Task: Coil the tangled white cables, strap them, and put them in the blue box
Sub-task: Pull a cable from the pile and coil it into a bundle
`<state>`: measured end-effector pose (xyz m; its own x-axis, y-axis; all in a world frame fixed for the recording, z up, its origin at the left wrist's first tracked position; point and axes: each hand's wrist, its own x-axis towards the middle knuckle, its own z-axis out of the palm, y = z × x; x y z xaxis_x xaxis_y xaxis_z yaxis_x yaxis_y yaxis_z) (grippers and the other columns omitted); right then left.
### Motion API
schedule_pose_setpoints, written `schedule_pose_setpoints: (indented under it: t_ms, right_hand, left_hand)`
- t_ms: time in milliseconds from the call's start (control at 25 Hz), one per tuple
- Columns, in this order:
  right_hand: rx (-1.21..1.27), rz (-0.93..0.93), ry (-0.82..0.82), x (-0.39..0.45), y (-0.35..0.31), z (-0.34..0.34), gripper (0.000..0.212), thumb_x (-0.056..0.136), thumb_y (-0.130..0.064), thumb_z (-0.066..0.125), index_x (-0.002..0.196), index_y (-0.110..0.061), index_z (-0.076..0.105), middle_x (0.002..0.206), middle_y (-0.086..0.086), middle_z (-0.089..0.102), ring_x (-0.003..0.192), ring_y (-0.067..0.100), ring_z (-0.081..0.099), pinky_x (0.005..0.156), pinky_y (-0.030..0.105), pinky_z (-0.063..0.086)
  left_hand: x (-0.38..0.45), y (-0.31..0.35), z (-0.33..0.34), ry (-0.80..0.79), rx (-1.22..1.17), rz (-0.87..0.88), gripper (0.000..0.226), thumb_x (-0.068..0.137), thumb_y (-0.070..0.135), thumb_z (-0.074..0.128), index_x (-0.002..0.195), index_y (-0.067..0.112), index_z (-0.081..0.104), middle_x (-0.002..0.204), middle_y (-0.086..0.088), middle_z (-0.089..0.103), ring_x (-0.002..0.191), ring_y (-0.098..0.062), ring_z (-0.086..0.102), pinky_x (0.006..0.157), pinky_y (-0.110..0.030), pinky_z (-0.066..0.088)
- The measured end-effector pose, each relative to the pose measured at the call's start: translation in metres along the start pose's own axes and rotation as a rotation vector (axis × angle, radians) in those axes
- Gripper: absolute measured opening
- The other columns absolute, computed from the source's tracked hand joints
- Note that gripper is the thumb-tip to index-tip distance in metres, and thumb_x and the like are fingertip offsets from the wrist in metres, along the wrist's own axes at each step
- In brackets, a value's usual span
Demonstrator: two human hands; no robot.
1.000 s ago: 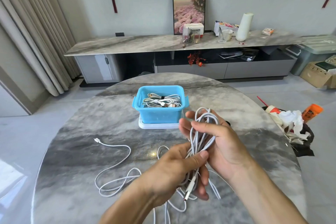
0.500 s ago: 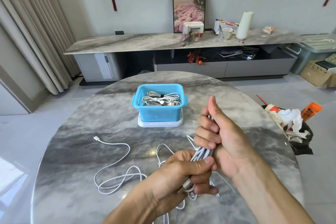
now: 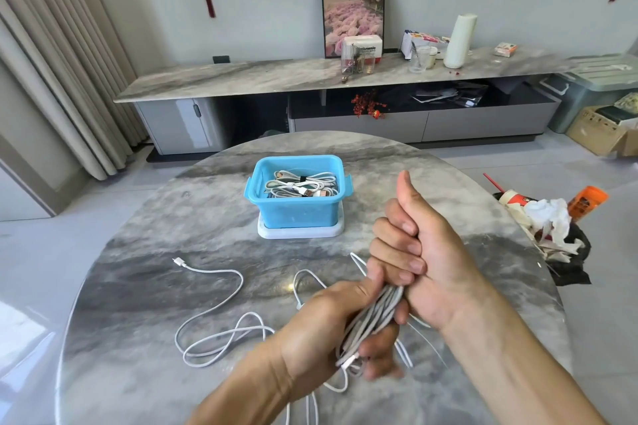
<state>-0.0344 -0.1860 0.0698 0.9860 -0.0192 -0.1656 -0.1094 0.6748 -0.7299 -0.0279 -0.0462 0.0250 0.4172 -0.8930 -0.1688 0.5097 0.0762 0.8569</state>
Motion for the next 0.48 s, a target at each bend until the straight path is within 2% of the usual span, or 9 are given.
schedule_pose_setpoints:
  t_ms: [80,120,160,240,320,400,480]
  right_hand:
    - [0.008,0.033,-0.083,-0.003,0.001,0.002,0.057,0.093,-0.057,0.048,0.054,-0.02,0.03,0.042,-0.007,0.016,0.03,0.005,0.012,0.032,0.018,0.013]
    - [0.009,0.048,-0.13,-0.004,0.002,0.002,0.057,0.093,-0.057,0.047,0.054,-0.019,0.03,0.041,-0.007,0.017,0.031,0.006,0.01,0.033,0.017,0.013]
    - [0.016,0.065,-0.198,-0.006,0.002,0.003,0.056,0.093,-0.057,0.048,0.055,-0.019,0.032,0.041,-0.008,0.017,0.032,0.006,0.009,0.033,0.018,0.013]
    - [0.072,0.11,-0.393,-0.007,0.002,0.002,0.051,0.094,-0.056,0.049,0.062,-0.017,0.04,0.042,-0.008,0.02,0.032,0.006,0.012,0.033,0.019,0.013]
    - [0.136,0.118,-0.529,-0.006,0.0,-0.001,0.045,0.095,-0.054,0.05,0.072,-0.016,0.044,0.043,-0.008,0.023,0.032,0.006,0.016,0.034,0.02,0.013]
    - [0.168,0.096,-0.565,-0.001,-0.004,-0.008,0.045,0.095,-0.054,0.049,0.07,-0.017,0.043,0.044,-0.007,0.023,0.032,0.006,0.016,0.034,0.021,0.011]
    - [0.181,0.052,-0.538,0.002,-0.007,-0.013,0.048,0.095,-0.055,0.048,0.065,-0.017,0.042,0.043,-0.007,0.022,0.032,0.007,0.015,0.034,0.021,0.011]
  left_hand:
    - [-0.002,0.002,-0.006,-0.059,0.126,0.065,0.038,0.099,0.04,0.038,0.081,0.011,0.052,0.047,0.0,0.048,0.074,-0.028,0.064,0.078,-0.034,0.048]
    - [-0.003,0.001,-0.006,-0.099,0.136,0.083,0.033,0.099,0.035,0.041,0.079,0.011,0.051,0.048,-0.001,0.053,0.079,-0.03,0.066,0.086,-0.039,0.047]
    - [-0.002,-0.002,-0.006,-0.141,0.09,0.086,0.031,0.098,0.033,0.048,0.077,0.011,0.051,0.05,-0.002,0.057,0.078,-0.029,0.068,0.088,-0.043,0.046]
    - [-0.002,-0.011,-0.005,-0.223,-0.095,0.079,0.029,0.093,0.034,0.06,0.077,0.011,0.052,0.06,-0.006,0.066,0.064,-0.022,0.07,0.074,-0.037,0.053]
    - [-0.002,-0.017,-0.003,-0.295,-0.261,0.048,0.026,0.094,0.033,0.06,0.082,0.011,0.053,0.068,-0.007,0.066,0.048,-0.01,0.063,0.051,-0.023,0.054]
    - [-0.001,-0.016,0.0,-0.316,-0.356,0.012,0.024,0.097,0.035,0.055,0.09,0.012,0.053,0.064,0.001,0.053,0.039,-0.001,0.042,0.038,-0.013,0.04]
    - [0.002,-0.009,0.005,-0.218,-0.345,0.017,0.027,0.098,0.039,0.054,0.092,0.013,0.055,0.058,0.006,0.038,0.039,-0.001,0.025,0.035,-0.01,0.027]
